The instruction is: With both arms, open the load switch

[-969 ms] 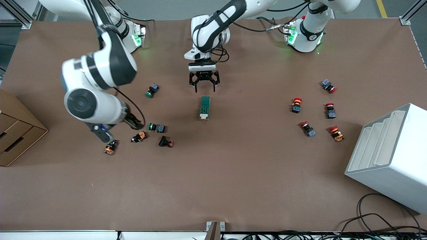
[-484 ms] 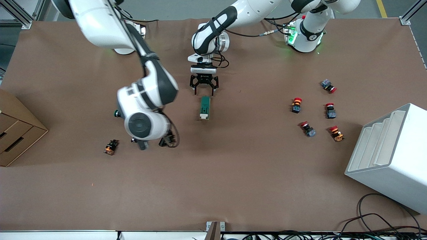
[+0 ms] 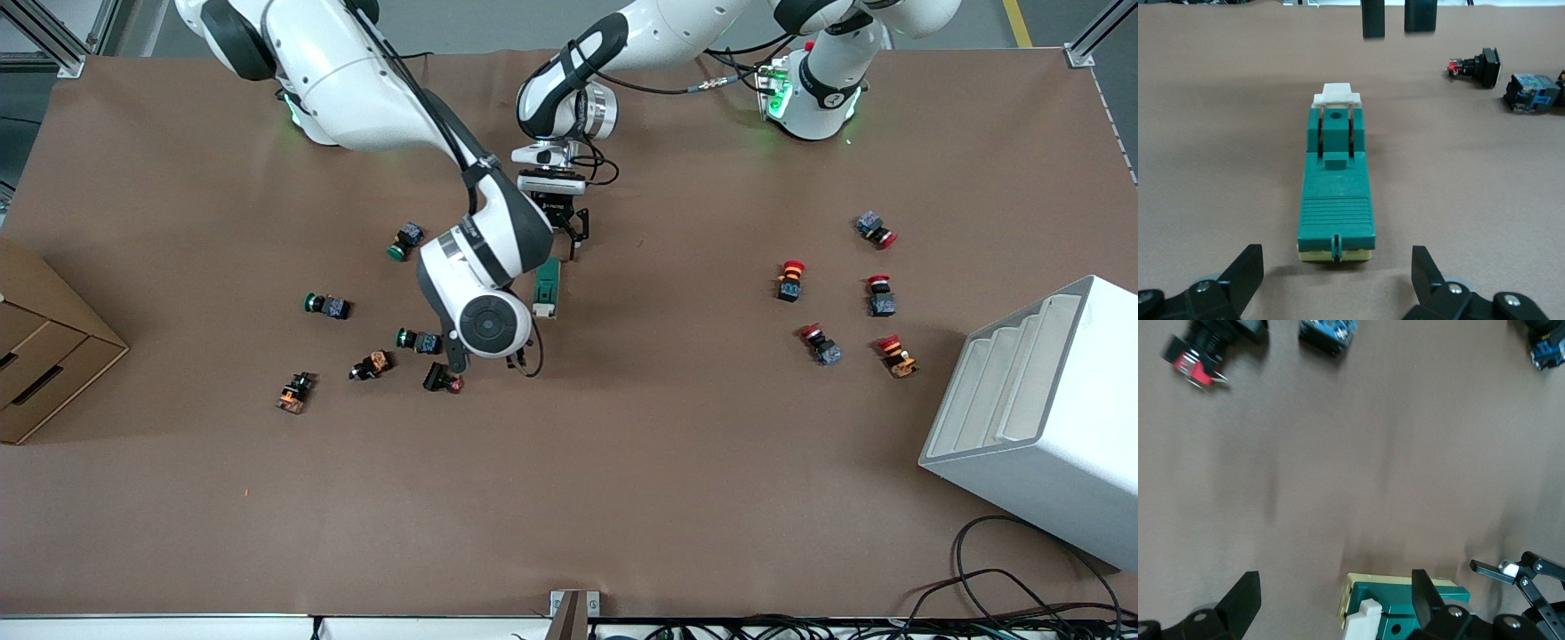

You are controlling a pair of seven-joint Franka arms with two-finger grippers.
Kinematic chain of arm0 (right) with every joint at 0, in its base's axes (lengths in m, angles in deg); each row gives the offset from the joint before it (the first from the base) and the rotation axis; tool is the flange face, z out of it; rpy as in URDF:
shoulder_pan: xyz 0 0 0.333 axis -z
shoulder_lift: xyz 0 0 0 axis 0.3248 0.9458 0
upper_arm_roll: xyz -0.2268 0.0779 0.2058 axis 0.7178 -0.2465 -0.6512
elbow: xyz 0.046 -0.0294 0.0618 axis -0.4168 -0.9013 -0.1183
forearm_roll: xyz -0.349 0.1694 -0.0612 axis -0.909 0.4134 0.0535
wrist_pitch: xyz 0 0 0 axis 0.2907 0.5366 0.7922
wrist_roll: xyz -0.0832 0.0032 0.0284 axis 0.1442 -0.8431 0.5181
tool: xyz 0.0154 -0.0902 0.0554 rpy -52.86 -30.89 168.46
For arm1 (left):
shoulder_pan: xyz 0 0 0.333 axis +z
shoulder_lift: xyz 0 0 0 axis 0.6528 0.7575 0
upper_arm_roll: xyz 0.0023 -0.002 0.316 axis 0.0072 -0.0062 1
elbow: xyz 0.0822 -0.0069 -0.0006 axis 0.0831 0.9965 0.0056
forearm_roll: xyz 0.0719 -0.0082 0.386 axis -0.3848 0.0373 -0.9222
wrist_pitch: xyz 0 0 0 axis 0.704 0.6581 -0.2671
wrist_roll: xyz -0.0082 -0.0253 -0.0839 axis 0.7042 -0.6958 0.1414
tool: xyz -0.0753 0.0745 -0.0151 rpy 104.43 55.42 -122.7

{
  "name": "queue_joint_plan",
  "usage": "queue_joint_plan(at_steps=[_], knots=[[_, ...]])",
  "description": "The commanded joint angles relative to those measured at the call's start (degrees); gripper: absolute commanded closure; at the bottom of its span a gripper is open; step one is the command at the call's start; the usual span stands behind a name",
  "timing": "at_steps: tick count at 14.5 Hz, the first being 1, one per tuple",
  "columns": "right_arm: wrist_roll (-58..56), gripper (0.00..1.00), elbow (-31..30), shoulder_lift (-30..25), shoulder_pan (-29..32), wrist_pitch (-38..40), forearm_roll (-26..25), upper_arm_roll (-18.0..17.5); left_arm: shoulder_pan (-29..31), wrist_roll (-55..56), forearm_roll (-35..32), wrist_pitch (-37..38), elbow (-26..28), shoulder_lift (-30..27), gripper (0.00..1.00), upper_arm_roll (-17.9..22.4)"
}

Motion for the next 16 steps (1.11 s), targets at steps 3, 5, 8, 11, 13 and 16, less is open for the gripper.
queue_joint_plan(at_steps=[3,5,8,11,13,16], knots=[[3.3,0.0,1.3,1.4,-0.8,-0.7,1.7,-0.4,-1.7,6.9,-4.8,4.8,0.0,3.0,0.02,0.6],[3.2,0.0,1.1,1.4,-1.4,-0.7,3.1,-0.4,-1.8,7.0,-4.7,4.8,-0.2,3.0,0.01,0.6],[3.2,0.0,1.0,1.5,-2.3,-0.4,3.4,-0.4,-1.8,7.0,-4.8,4.9,-0.3,3.0,0.01,0.6],[3.1,0.0,-0.2,1.5,-3.6,-0.1,3.4,-0.4,-1.8,7.0,-4.8,5.4,-0.6,3.0,0.01,0.6],[2.9,0.0,-0.9,1.5,-4.2,-0.1,3.3,-0.4,-1.7,7.0,-4.5,5.4,-0.6,2.9,0.01,0.5],[2.9,0.0,-1.0,1.4,-4.8,1.7,3.3,-0.4,-1.7,7.6,-4.6,5.4,-0.7,2.9,0.01,0.5]])
